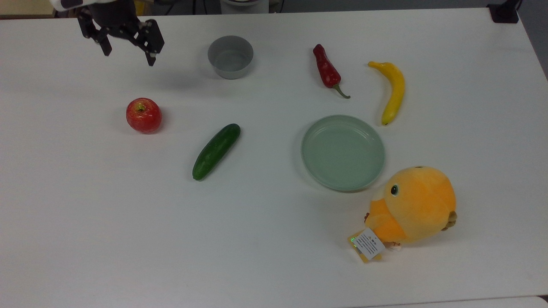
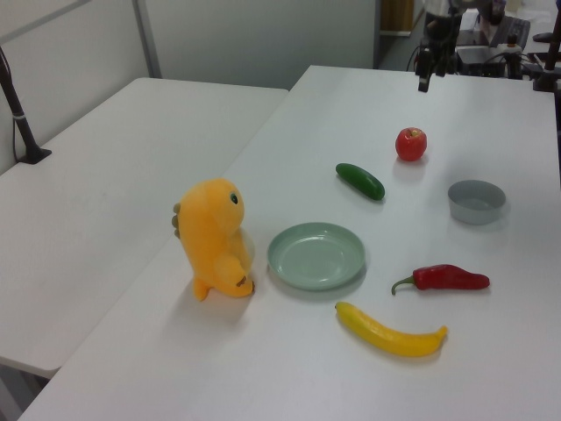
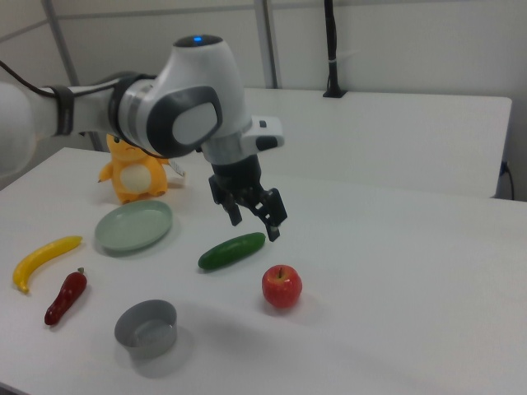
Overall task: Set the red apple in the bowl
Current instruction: 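Move the open gripper over to the red apple, then lower the gripper around the red apple and close it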
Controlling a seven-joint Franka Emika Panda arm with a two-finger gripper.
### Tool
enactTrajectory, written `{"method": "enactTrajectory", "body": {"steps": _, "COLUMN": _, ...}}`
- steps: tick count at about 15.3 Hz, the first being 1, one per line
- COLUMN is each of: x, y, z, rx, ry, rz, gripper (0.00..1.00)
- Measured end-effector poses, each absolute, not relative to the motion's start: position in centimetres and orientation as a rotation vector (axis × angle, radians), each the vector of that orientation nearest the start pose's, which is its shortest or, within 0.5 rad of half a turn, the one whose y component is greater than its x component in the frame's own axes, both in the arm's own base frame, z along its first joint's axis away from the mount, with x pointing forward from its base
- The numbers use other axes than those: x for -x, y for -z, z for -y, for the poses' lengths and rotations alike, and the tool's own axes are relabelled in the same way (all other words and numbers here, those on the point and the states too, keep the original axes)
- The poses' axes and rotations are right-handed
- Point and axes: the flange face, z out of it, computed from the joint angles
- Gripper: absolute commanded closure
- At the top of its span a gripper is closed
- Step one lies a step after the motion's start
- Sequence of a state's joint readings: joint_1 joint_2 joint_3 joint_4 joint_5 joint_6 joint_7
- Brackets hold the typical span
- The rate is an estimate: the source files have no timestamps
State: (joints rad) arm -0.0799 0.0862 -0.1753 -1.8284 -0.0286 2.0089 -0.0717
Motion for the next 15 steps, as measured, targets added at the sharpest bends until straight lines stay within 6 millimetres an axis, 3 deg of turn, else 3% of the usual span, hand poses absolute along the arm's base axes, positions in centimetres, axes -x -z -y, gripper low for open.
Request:
{"method": "enactTrajectory", "body": {"steps": 3, "x": -58.7, "y": -46.3, "z": 15.1, "rx": 3.193, "ry": 0.099, "rz": -0.268, "gripper": 0.0}}
{"method": "enactTrajectory", "body": {"steps": 8, "x": -59.3, "y": -43.2, "z": 15.3, "rx": 3.232, "ry": 0.018, "rz": -0.23, "gripper": 0.0}}
{"method": "enactTrajectory", "body": {"steps": 15, "x": -61.1, "y": -39.2, "z": 15.6, "rx": 3.257, "ry": 0.066, "rz": -0.187, "gripper": 0.0}}
